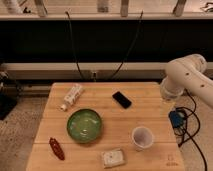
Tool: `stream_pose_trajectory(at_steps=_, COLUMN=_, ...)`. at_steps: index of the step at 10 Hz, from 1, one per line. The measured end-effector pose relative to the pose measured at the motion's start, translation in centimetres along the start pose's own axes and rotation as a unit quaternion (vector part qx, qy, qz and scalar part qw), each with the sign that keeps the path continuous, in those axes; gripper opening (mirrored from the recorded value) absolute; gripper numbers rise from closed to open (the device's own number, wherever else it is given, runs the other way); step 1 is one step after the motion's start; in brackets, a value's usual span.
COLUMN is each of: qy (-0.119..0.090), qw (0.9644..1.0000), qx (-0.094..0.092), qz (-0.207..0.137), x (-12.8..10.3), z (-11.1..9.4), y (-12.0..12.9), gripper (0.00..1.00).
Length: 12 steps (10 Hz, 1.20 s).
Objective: Push the eraser across the table
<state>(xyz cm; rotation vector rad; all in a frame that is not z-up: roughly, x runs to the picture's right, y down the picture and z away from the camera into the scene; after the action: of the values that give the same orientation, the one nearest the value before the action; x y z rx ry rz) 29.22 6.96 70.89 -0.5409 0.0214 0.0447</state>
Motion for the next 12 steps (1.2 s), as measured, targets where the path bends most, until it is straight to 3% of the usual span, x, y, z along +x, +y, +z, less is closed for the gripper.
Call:
stream_pose_trajectory(at_steps=4, qy=-0.008, qw=0.9999, qx=0.010, qz=-0.008, x=-1.3, z=0.8, y=-3.5, gripper=0.80)
stream_pose_trajectory(at_steps=12, qy=-0.013, qw=0.9996, qx=0.018, qz=-0.019, x=-2.4, z=2.0, y=-7.2, gripper=0.80)
